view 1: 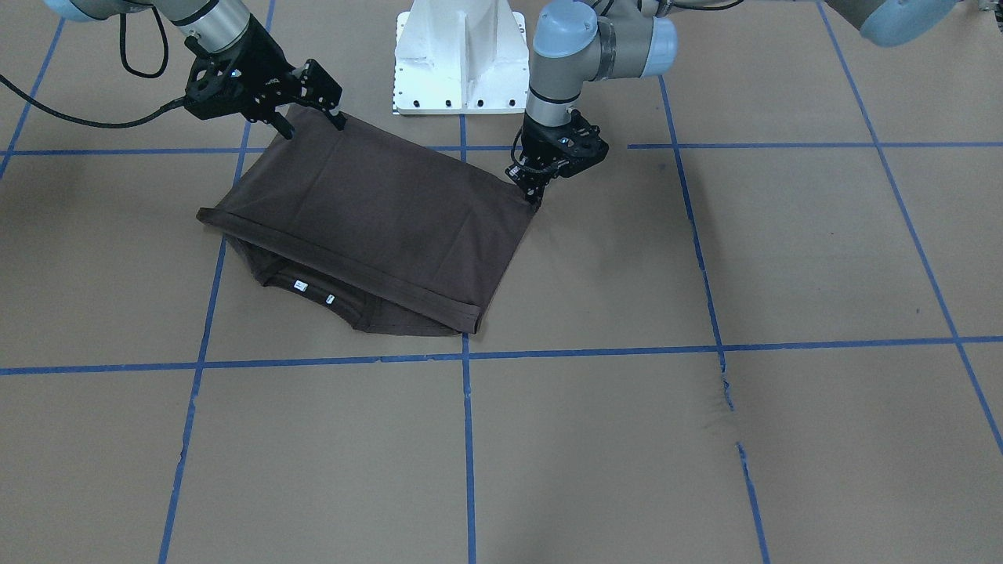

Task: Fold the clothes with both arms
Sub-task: 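Grasp the folded shirt's edges with both grippers and hold it, then rotate the shirt upright with the left gripper while the right gripper releases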

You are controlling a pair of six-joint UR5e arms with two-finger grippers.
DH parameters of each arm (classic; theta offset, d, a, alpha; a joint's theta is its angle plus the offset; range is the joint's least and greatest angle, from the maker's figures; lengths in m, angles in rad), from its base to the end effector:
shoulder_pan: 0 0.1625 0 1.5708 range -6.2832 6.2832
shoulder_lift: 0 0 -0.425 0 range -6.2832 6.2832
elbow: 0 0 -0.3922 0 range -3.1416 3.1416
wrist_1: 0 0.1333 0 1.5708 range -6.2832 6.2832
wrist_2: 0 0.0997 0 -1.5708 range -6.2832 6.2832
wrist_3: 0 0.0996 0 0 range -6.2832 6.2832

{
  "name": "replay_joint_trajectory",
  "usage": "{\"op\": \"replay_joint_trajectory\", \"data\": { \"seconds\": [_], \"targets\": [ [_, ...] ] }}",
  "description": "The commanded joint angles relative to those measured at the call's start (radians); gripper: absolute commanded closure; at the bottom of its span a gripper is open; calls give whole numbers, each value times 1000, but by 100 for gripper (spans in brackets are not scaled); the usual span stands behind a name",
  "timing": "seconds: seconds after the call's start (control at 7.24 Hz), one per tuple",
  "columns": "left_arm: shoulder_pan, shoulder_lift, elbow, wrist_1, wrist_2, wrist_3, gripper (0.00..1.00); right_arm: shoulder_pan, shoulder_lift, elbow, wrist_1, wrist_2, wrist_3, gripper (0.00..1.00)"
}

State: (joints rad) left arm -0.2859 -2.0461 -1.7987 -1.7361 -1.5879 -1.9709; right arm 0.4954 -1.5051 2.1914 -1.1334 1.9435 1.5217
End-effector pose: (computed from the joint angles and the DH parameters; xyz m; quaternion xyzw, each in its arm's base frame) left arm 0.5712 -0.3051 0.2750 -0.0318 0.4196 -0.3017 0.8555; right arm -0.3569 -0.3031 0.2883 -0.0102 -0.5464 0.0878 0.8328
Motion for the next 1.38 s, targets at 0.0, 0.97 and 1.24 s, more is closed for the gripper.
{"op": "replay_joint_trajectory", "data": {
  "seconds": [0.0,0.97,1.24],
  "targets": [
    [-33,-6,-13,12,-3,44,100,0,-3,-10,1,0,0,0],
    [-399,-217,467,-260,-4,444,100,5,0,-12,4,0,0,0],
    [-446,-375,689,-369,-1,553,100,17,3,-13,4,2,0,0]
  ]
}}
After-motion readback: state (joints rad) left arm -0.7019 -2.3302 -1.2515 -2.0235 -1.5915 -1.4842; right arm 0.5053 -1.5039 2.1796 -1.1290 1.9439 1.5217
